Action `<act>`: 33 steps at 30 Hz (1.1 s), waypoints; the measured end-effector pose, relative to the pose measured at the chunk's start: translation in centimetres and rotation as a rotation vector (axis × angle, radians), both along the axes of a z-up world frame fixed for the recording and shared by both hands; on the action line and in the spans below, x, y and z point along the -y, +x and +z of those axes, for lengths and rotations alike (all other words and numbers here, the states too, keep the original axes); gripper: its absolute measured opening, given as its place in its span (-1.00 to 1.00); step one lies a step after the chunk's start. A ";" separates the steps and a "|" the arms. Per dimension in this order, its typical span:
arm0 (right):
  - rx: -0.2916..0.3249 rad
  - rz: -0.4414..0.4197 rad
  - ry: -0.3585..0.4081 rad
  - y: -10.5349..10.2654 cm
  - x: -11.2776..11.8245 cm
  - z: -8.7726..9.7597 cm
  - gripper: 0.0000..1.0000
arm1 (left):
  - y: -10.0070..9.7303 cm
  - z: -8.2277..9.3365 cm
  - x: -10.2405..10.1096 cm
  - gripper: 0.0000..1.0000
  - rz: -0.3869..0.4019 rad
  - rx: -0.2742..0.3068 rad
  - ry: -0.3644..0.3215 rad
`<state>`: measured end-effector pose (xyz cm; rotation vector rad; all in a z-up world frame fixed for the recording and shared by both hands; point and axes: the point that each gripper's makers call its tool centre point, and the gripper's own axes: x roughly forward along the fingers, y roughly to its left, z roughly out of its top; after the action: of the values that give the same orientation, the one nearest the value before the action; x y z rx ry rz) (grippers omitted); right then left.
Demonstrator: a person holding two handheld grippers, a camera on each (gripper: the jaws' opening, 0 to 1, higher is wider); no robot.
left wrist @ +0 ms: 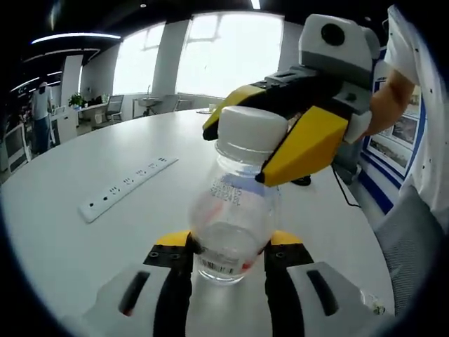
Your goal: Arrange the tabletop items into an orderly group along one side of the table until the central work area is clear of visible clutter.
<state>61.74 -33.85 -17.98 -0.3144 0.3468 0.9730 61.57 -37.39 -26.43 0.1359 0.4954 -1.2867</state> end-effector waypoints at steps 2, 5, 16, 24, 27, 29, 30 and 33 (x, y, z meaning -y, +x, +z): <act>-0.002 -0.001 0.006 -0.1 0.0 0.0 -0.60 | -0.1 0.0 0.0 -0.22 -0.005 0.007 0.004; -0.008 -0.007 0.006 0.0 0.2 0.0 -0.59 | -0.1 0.0 0.0 -0.21 -0.002 0.003 0.007; -0.031 -0.015 0.015 0.3 0.4 0.0 -0.58 | 0.1 0.3 0.2 -0.20 0.010 -0.001 -0.003; -0.045 -0.016 0.023 0.5 0.4 0.0 -0.57 | 0.4 0.3 0.3 -0.09 0.026 -0.009 -0.008; -0.047 -0.014 0.020 0.5 0.3 0.0 -0.55 | 0.5 0.3 0.2 -0.08 0.032 -0.015 -0.008; -0.054 -0.011 0.021 0.5 0.2 -0.1 -0.52 | 0.4 0.3 0.1 -0.08 0.033 -0.024 -0.006; -0.052 -0.011 0.016 0.5 0.2 -0.2 -0.52 | 0.4 0.3 0.1 -0.08 0.032 -0.023 -0.006; -0.051 -0.011 0.015 0.5 0.1 -0.2 -0.51 | 0.4 0.3 0.0 -0.07 0.035 -0.025 -0.008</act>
<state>62.28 -33.92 -18.21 -0.2741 0.3872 0.9733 61.93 -37.40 -26.15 0.1044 0.5117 -1.2570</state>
